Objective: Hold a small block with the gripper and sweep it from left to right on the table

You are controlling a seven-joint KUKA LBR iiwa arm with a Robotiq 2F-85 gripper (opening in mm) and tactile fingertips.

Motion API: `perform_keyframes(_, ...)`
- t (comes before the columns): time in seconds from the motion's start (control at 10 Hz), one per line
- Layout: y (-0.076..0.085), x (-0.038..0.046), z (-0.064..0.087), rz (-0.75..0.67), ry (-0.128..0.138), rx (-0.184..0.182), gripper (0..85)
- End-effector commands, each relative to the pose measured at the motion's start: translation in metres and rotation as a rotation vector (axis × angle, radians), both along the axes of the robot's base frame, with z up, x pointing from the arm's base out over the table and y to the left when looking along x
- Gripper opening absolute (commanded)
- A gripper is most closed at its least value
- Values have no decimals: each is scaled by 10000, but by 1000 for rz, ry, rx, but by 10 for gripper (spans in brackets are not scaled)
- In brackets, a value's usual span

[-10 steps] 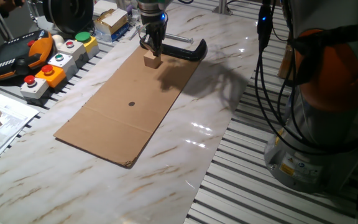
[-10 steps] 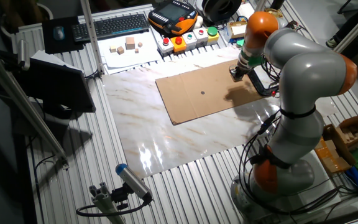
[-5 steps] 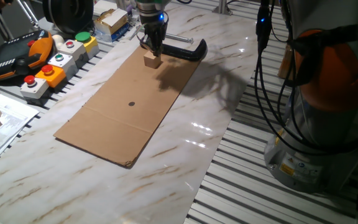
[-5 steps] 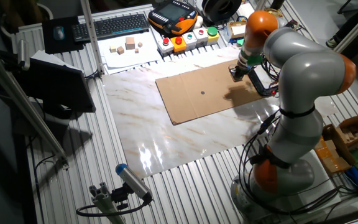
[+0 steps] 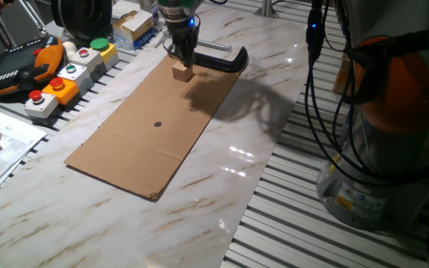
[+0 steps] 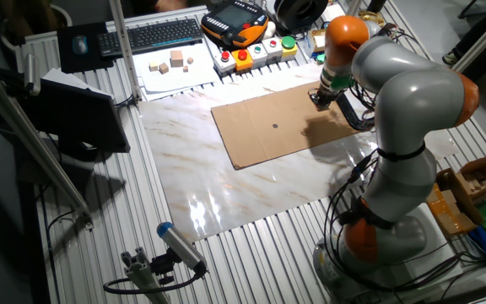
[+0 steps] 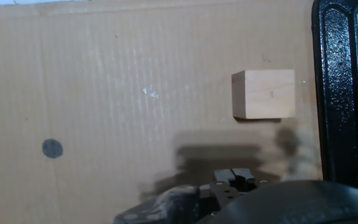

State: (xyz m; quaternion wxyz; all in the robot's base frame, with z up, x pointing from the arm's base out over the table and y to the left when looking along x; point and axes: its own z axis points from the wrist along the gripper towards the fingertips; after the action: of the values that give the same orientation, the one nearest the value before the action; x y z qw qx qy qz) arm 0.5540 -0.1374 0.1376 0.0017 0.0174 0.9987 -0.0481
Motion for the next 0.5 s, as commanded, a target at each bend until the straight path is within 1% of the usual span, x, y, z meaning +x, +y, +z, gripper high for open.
perform_keyframes(0.0,1,-6,5,3,0,7,7)
perform_keyframes(0.1,-36,2,4,22,-8,0,7)
perform_keyframes(0.3,-92,41,-39,20,-26,3,7)
perform_keyframes(0.4,-125,70,-44,15,-31,10,7)
